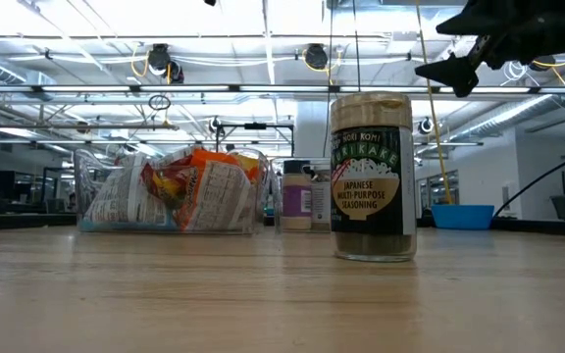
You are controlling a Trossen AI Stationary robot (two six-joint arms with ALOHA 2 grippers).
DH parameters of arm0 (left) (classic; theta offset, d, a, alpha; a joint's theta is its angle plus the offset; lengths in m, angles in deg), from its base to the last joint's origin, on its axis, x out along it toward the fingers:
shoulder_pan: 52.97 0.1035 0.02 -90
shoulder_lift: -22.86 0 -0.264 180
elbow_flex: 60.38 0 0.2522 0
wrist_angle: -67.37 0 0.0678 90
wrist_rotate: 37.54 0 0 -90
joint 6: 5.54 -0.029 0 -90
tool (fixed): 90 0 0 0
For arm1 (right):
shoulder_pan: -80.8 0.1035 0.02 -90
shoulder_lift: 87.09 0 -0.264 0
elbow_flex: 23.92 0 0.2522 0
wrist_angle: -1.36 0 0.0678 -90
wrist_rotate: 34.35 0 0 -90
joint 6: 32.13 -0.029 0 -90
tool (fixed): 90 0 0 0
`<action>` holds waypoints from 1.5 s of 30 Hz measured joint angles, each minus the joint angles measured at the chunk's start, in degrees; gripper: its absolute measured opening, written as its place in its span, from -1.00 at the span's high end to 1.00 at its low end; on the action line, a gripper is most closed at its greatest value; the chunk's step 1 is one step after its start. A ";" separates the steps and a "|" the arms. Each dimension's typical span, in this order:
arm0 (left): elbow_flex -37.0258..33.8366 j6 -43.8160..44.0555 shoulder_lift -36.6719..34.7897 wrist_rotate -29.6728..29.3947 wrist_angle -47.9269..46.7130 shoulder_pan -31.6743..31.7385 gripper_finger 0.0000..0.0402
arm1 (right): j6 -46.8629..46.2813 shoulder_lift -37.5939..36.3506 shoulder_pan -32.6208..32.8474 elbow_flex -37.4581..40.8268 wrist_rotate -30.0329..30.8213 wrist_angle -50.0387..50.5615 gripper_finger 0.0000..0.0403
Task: Pick & Place Food Item
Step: Put the gold seasoning bottle into the right transparent bin
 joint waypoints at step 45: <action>-0.04 -11.94 4.99 8.50 10.01 -4.51 -0.34 | -0.25 -7.34 -0.02 18.89 -3.07 -24.26 -0.82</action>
